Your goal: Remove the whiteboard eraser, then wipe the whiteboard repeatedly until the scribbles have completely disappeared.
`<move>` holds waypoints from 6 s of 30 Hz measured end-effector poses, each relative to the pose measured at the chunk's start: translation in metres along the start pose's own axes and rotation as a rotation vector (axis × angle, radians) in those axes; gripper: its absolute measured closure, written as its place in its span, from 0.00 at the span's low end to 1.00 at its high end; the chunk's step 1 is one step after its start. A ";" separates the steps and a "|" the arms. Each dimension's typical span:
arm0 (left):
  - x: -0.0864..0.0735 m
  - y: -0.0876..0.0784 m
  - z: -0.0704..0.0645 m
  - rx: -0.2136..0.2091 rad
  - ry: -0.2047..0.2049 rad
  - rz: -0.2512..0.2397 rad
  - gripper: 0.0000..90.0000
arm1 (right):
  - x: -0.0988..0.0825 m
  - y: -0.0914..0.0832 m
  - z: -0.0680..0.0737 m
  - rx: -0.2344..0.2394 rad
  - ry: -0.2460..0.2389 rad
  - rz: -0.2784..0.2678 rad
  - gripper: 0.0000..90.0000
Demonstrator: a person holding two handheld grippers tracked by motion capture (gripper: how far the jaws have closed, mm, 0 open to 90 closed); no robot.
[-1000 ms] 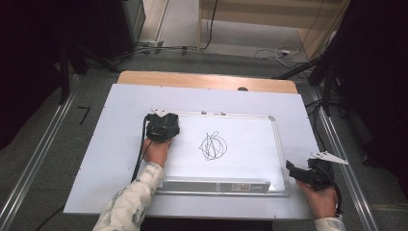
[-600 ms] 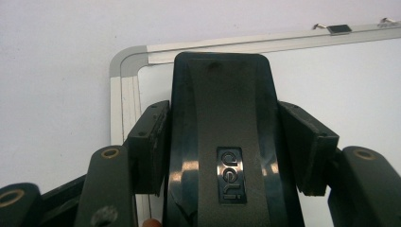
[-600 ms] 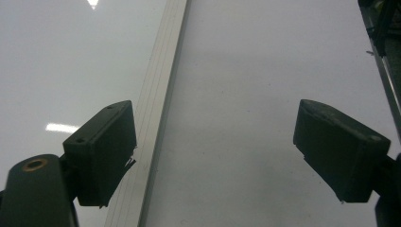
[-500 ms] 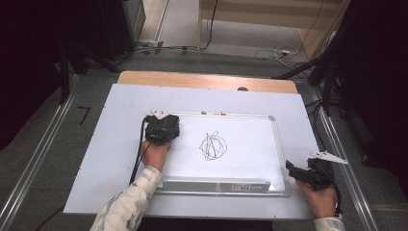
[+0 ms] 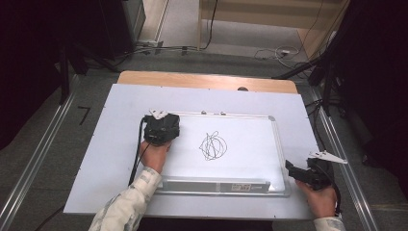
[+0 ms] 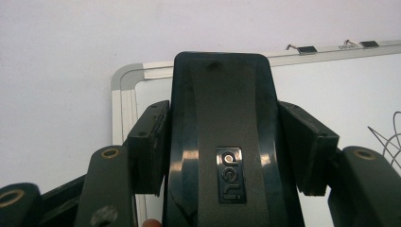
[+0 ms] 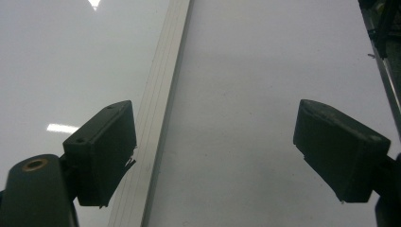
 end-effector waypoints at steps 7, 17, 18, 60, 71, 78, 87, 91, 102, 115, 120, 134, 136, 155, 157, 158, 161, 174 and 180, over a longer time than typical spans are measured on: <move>0.000 -0.001 -0.003 -0.003 0.007 -0.009 0.44 | 0.000 0.000 -0.001 -0.002 -0.001 0.001 0.14; 0.001 -0.002 -0.004 -0.013 0.001 -0.011 0.44 | 0.000 0.000 0.000 -0.002 -0.001 0.000 0.14; 0.001 -0.002 -0.004 -0.014 0.000 -0.012 0.44 | 0.000 0.000 0.000 -0.002 -0.002 0.000 0.14; -0.006 0.022 -0.072 -0.072 0.064 0.046 0.44 | 0.002 0.001 0.002 0.008 -0.005 -0.002 0.14; -0.010 0.033 -0.081 -0.067 0.065 0.058 0.44 | 0.002 0.001 0.002 0.010 -0.008 -0.002 0.14; -0.013 0.040 -0.081 -0.058 0.067 0.084 0.44 | 0.002 0.001 0.002 0.009 -0.009 -0.002 0.14; -0.015 0.042 -0.086 -0.052 0.091 0.083 0.44 | 0.002 0.001 0.003 0.008 -0.009 0.000 0.14; -0.016 0.042 -0.087 -0.058 0.098 0.078 0.44 | 0.002 0.001 0.003 0.008 -0.010 -0.003 0.14; -0.016 0.043 -0.092 -0.070 0.112 0.079 0.45 | 0.002 0.001 0.003 0.009 -0.016 -0.004 0.14; -0.017 0.045 -0.103 -0.094 0.137 0.090 0.45 | 0.002 0.000 0.004 0.007 -0.013 -0.003 0.14; -0.017 0.047 -0.109 -0.099 0.144 0.094 0.45 | 0.002 0.001 0.004 0.007 -0.013 -0.003 0.14; -0.016 0.051 -0.122 -0.116 0.165 0.099 0.45 | 0.002 0.000 0.004 0.008 -0.012 -0.004 0.14; -0.016 0.051 -0.123 -0.120 0.167 0.098 0.45 | 0.002 0.000 0.003 0.008 -0.012 -0.004 0.14; -0.014 0.058 -0.138 -0.133 0.189 0.105 0.45 | 0.002 0.000 0.003 0.011 -0.010 -0.005 0.14; -0.014 0.058 -0.139 -0.135 0.190 0.104 0.45 | 0.002 0.000 0.003 0.010 -0.010 -0.006 0.14; -0.014 0.057 -0.140 -0.138 0.191 0.104 0.45 | 0.002 0.000 0.003 0.010 -0.011 -0.006 0.14; -0.015 0.057 -0.142 -0.141 0.195 0.106 0.45 | 0.002 0.001 0.002 0.009 -0.013 -0.007 0.14; -0.018 0.055 -0.151 -0.164 0.223 0.118 0.44 | 0.002 0.001 0.003 0.010 -0.011 -0.005 0.14; -0.019 0.055 -0.155 -0.174 0.236 0.120 0.44 | 0.002 0.001 0.003 0.007 -0.011 -0.004 0.14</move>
Point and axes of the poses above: each handheld gripper's, and its own axes: y roughly forward along the jaws, x roughly out of its top, z roughly to its left, the point moved 5 cm from there along y, roughly forward along the jaws, and after that the axes turned 5 degrees about -x, right-handed, at the moved point
